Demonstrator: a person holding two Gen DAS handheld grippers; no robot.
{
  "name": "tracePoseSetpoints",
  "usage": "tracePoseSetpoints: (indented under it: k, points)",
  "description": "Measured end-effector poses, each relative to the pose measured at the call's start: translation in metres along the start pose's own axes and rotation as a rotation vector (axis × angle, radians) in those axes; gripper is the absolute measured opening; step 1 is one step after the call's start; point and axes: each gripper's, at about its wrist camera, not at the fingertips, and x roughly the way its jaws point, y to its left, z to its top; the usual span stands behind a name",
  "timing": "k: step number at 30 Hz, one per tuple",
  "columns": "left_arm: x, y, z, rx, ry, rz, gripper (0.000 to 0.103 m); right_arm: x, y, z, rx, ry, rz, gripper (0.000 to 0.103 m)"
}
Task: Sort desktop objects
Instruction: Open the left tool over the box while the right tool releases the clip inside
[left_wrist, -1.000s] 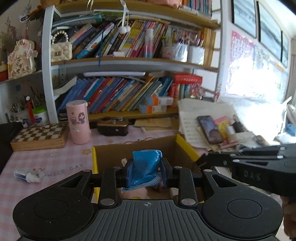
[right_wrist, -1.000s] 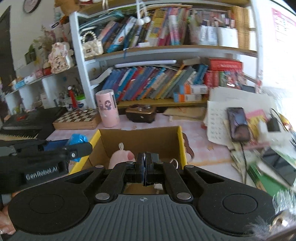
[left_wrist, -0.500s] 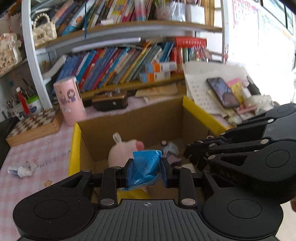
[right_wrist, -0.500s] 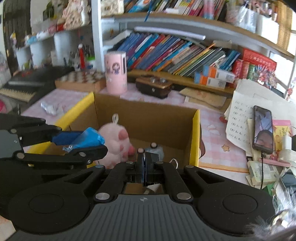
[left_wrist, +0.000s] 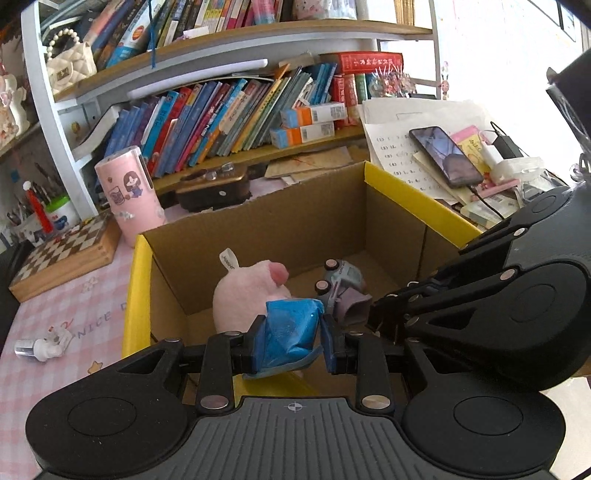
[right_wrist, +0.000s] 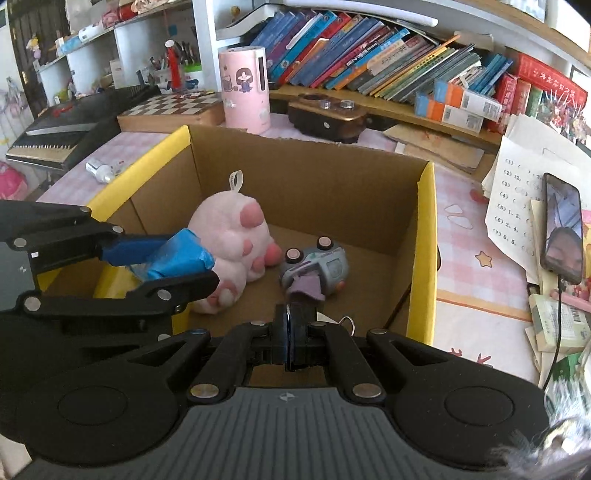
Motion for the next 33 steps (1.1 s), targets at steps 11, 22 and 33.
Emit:
tracePoseSetpoints:
  k: [11,22,33]
  points:
    - [-0.001,0.004,-0.001,-0.004,-0.018,-0.009,0.029,0.005,0.000,0.002,0.007,0.003,0.005,0.002]
    - [-0.012,0.003,-0.001,-0.004,-0.068,-0.033,0.032,-0.001,-0.005,0.004,0.057,-0.034,-0.014,0.003]
    - [-0.051,0.009,0.007,-0.078,-0.179,-0.011,0.053,-0.033,-0.010,0.001,0.138,-0.112,-0.045,0.004]
